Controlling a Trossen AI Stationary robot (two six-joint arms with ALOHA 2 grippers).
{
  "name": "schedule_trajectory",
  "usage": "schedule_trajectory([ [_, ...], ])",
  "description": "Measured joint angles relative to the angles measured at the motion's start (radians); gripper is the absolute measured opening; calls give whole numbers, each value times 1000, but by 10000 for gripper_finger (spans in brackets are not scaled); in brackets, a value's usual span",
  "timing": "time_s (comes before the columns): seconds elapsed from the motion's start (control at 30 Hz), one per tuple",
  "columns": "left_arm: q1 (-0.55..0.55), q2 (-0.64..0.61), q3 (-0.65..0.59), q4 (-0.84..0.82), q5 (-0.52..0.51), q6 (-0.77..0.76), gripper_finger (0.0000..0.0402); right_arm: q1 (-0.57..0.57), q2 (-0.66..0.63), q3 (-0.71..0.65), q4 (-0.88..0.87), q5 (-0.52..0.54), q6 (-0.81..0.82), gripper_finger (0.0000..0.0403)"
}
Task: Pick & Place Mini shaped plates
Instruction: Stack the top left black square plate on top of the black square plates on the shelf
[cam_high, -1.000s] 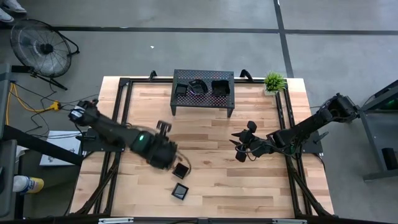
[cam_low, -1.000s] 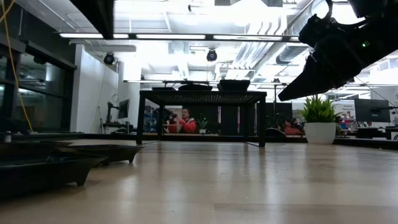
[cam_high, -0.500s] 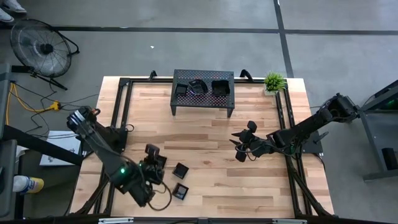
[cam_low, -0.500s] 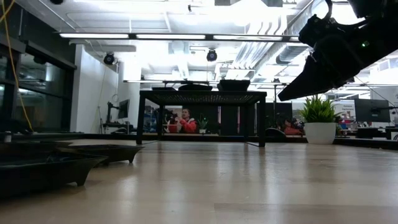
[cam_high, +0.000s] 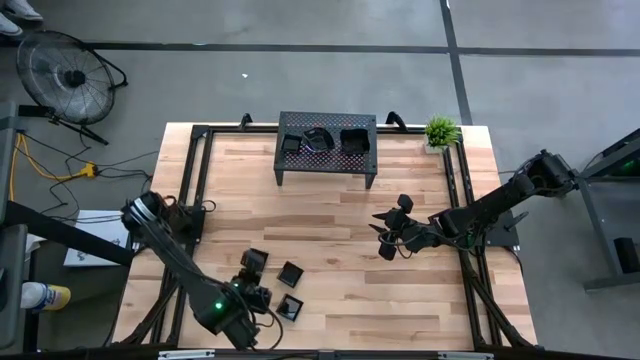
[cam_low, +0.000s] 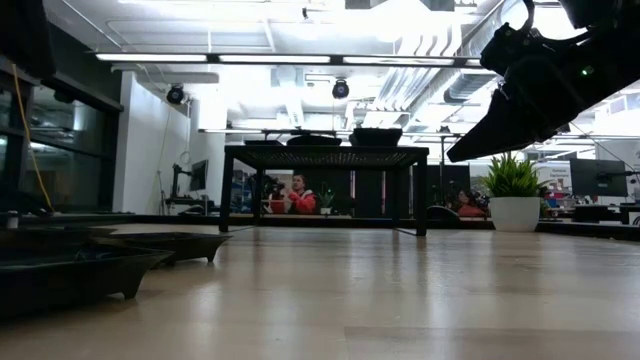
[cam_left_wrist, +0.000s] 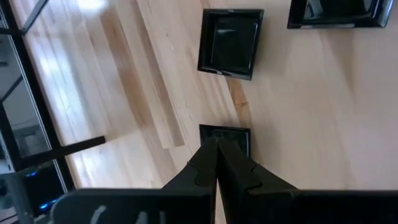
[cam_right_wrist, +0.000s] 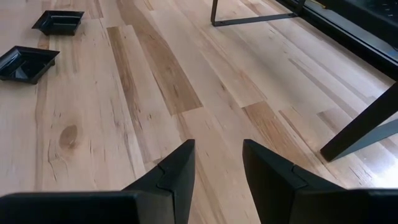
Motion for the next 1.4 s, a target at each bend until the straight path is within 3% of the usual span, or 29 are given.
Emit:
schedule_trajectory([
  [0.4,0,128,0,-21,-18,7,0,0,0,0,-3,7,0,129],
  [0.53,0,158,0,-93,-39,-79,9,0,0,0,-3,7,0,129],
  [0.7,-1,164,-41,-138,-93,-186,51,0,0,0,-7,7,0,129],
  [0.9,-1,160,-146,-129,-84,-334,141,0,0,0,-8,7,0,129],
  [1.03,-7,158,-175,-95,-91,-339,190,0,0,0,-10,7,0,129],
  [1.17,-14,140,-178,-51,-104,-253,202,0,0,0,-12,7,0,129],
  [1.4,-49,51,-222,4,-85,-197,182,0,0,0,-12,8,0,129],
])
